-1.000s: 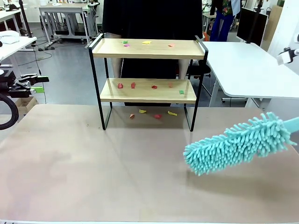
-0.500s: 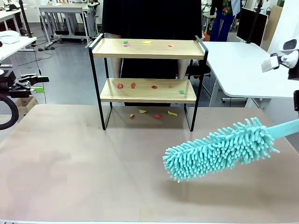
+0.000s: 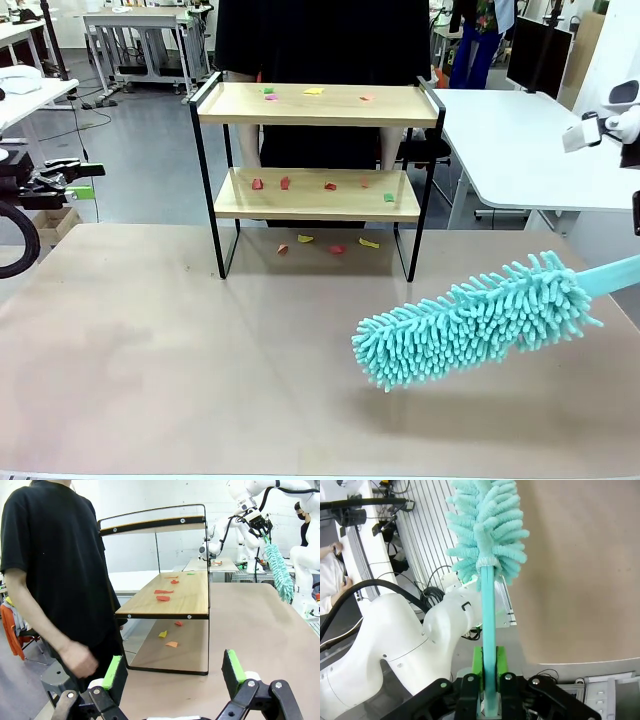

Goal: Clean the shelf.
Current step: Clean the specific section of the Shelf indicated by the human with the Duster.

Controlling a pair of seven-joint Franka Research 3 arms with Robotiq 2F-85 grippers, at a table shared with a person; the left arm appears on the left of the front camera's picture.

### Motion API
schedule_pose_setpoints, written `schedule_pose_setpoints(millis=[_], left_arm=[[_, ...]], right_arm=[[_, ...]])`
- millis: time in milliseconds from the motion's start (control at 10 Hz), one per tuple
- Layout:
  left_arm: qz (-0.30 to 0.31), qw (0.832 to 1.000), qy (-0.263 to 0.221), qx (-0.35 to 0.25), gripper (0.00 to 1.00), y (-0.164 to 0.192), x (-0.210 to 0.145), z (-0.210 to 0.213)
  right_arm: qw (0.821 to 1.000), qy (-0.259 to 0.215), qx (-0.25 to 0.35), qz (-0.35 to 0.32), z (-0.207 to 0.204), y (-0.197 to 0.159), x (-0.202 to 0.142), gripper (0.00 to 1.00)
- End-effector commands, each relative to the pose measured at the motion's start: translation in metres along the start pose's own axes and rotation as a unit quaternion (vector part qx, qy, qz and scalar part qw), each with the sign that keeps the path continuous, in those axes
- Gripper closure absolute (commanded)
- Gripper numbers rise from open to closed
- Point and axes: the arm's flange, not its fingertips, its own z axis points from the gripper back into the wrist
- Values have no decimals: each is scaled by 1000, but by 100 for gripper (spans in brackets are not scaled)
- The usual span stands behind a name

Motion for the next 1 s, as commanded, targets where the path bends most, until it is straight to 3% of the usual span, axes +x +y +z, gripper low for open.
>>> schedule_pose_setpoints(millis=[0,900], left_arm=[[-3,1000,4,-2,0,-1,1,0],[-3,1000,4,-2,0,-1,1,0]], right_arm=[[1000,3,-4,0,1,2,-2,87],[1000,3,-4,0,1,2,-2,87]])
